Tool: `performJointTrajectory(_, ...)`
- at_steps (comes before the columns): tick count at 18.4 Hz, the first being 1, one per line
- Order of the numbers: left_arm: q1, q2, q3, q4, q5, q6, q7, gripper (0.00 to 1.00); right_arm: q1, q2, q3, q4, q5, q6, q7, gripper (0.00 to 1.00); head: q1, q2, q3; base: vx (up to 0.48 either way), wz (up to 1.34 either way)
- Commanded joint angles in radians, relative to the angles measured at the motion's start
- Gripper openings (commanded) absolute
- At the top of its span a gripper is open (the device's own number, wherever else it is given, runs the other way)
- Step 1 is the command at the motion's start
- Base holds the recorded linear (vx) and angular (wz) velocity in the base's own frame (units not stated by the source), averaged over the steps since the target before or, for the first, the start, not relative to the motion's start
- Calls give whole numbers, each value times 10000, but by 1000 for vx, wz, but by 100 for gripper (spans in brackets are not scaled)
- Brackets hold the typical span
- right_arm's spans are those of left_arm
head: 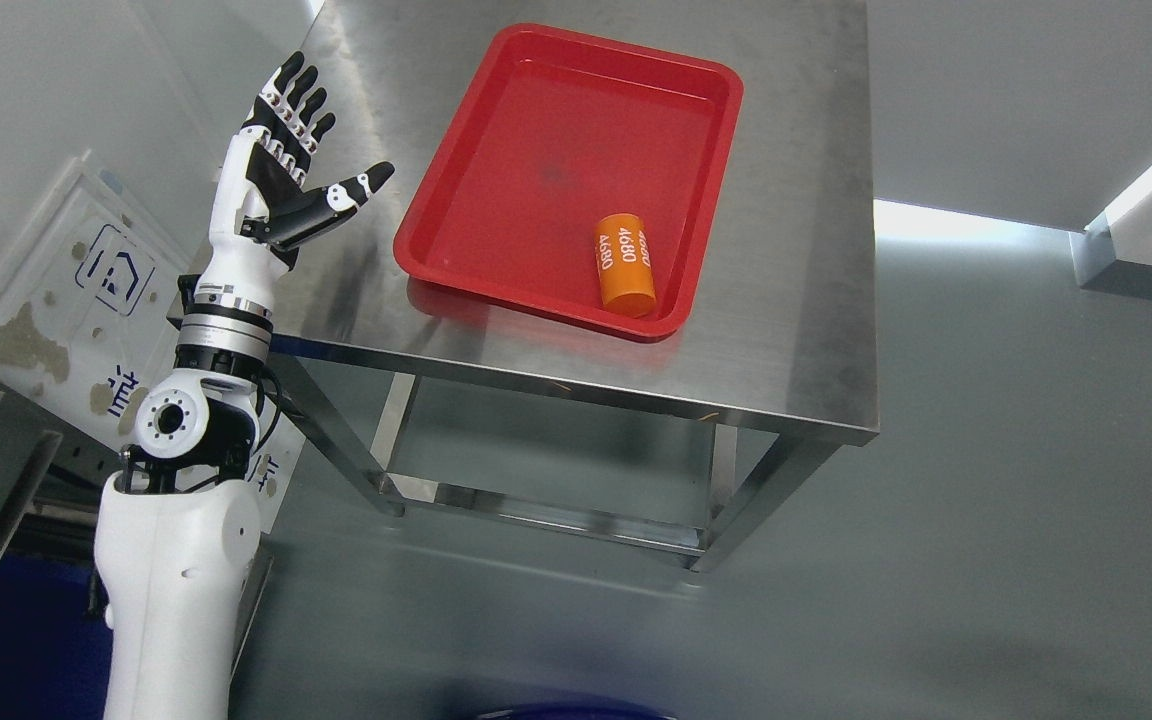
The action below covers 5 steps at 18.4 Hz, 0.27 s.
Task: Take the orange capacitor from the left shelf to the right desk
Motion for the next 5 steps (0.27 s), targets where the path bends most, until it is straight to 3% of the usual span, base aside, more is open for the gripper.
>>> performJointTrajectory(1,184,-318,138,-539,-303,2,-24,100,-15,-175,-107,-337,46,4,6,100,0,0,0,0,0)
performJointTrajectory(5,138,-318,137,-539,-319,2,-24,100,-15,-175,-107,-337,46,4,6,100,0,0,0,0,0)
